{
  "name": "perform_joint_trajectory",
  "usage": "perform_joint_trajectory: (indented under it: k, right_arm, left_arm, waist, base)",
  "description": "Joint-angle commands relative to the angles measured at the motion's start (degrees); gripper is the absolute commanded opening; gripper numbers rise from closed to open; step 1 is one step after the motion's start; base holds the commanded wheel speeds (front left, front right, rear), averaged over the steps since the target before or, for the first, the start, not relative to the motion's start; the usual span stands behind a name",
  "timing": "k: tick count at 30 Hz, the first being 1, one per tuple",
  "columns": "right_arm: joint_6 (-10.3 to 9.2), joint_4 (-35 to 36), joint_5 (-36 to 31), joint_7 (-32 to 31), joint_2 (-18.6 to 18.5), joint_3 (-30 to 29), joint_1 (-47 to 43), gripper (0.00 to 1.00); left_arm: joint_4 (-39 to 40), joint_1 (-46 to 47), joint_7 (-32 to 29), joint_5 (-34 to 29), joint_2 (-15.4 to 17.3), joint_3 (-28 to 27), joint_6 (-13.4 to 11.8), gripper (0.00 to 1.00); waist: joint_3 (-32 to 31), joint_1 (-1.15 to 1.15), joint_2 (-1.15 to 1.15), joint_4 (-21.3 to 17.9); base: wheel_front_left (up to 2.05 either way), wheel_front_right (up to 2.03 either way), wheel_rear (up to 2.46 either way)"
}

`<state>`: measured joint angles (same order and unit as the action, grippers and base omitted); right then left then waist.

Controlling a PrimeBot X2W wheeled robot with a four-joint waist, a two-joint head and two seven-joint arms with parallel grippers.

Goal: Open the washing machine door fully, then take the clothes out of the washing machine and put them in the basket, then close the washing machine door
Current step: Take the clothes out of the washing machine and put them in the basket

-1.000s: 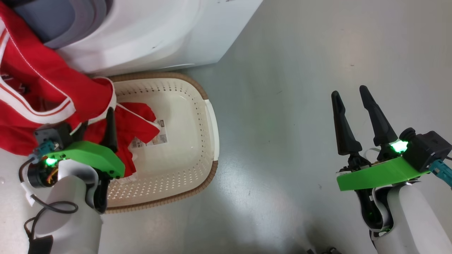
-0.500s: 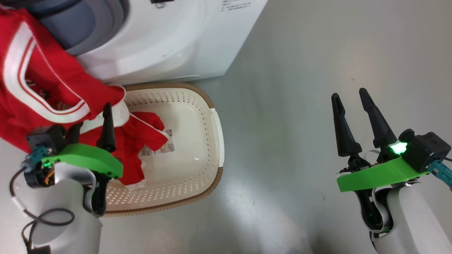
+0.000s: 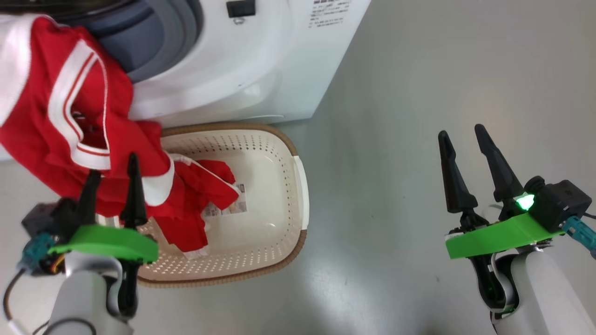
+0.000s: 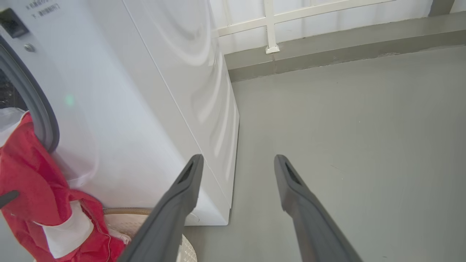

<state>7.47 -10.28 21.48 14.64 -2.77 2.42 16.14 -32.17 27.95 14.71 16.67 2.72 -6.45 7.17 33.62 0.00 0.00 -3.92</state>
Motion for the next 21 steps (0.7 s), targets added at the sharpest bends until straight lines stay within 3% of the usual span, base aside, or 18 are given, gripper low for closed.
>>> perform_joint_trajectory:
  k: [1, 13, 21]
  right_arm:
    - [0.02, 0.99, -0.69, 0.36, -0.1, 0.9, -1.98, 1.0]
    - [0.02, 0.4, -1.3, 0.36, -0.1, 0.76, -3.68, 1.0]
    - [0.02, 0.34, -1.6, 0.36, -0.1, 0.52, -4.23, 1.0]
  left_arm:
    - [2.79, -3.17, 0.29, -0.8, 1.05, -2.17, 0.32, 1.0]
    - [16.71, -13.06, 0.29, -4.66, 0.22, -2.27, 0.32, 1.0]
    - [23.94, -18.07, 0.29, -3.86, 0.17, -2.62, 0.32, 1.0]
  waist:
    - [-1.22, 0.0, 0.0, 0.76]
    - [-4.34, 0.0, 0.0, 2.12]
    - [-5.26, 0.0, 0.0, 2.02]
  base:
    - [0.0, 0.0, 0.0]
    - [0.0, 0.0, 0.0]
    - [0.0, 0.0, 0.0]
